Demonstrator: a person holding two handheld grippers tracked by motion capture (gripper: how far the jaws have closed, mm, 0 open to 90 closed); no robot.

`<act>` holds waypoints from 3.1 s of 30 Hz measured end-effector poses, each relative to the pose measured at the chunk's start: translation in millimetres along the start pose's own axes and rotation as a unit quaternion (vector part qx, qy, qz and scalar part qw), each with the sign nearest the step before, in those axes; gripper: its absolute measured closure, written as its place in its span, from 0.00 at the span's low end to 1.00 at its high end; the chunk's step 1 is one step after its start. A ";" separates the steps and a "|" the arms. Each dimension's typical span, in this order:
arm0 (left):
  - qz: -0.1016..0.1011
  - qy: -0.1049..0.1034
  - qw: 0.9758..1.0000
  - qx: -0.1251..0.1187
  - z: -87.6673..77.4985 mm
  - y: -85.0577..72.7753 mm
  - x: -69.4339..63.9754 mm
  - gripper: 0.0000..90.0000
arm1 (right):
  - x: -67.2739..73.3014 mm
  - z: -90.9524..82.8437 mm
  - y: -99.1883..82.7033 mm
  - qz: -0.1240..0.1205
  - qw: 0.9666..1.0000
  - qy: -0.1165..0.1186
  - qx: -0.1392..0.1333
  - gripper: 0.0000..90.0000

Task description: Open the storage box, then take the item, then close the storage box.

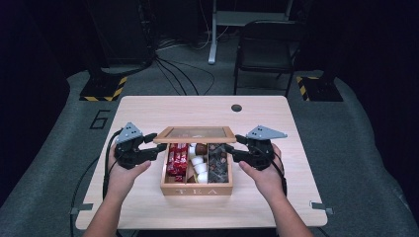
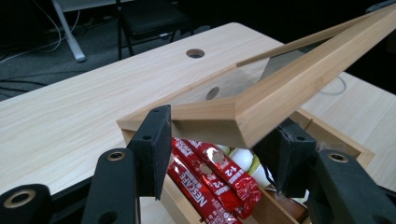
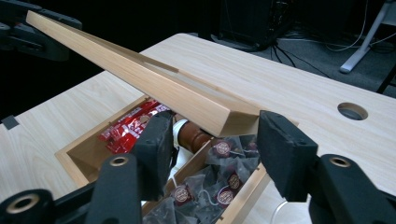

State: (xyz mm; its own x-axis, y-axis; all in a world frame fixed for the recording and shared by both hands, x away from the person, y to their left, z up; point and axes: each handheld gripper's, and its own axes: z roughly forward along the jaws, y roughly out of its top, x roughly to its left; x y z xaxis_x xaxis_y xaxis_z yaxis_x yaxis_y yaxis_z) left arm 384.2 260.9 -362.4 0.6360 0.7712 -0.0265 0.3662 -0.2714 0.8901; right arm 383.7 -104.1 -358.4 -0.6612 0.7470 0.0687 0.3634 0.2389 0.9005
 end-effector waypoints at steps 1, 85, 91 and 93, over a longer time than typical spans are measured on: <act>0.004 0.000 1.000 0.005 0.1 -0.1 -0.2 0.52 | 0.8 -0.2 -1.7 0.000 1.000 0.000 0.000 0.50; -0.005 0.001 1.000 -0.021 3.1 7.4 7.0 0.53 | 15.3 82.8 -83.0 -0.022 0.996 -0.008 0.082 0.76; -0.007 0.001 1.000 -0.026 4.0 7.9 7.4 0.53 | 13.0 89.8 -82.1 -0.017 0.995 -0.002 0.100 0.73; -0.006 -0.001 1.000 -0.024 3.8 7.9 7.8 0.52 | 13.5 90.6 -82.7 -0.014 0.995 0.001 0.101 0.73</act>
State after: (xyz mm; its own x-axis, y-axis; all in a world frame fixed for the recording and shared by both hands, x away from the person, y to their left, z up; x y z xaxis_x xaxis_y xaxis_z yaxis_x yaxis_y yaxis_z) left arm 394.7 262.5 -357.3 0.6333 0.7729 -0.0384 0.3406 -0.2339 0.9106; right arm 404.2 -57.6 -470.9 -0.6744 0.7370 0.0449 0.4684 0.3800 0.7976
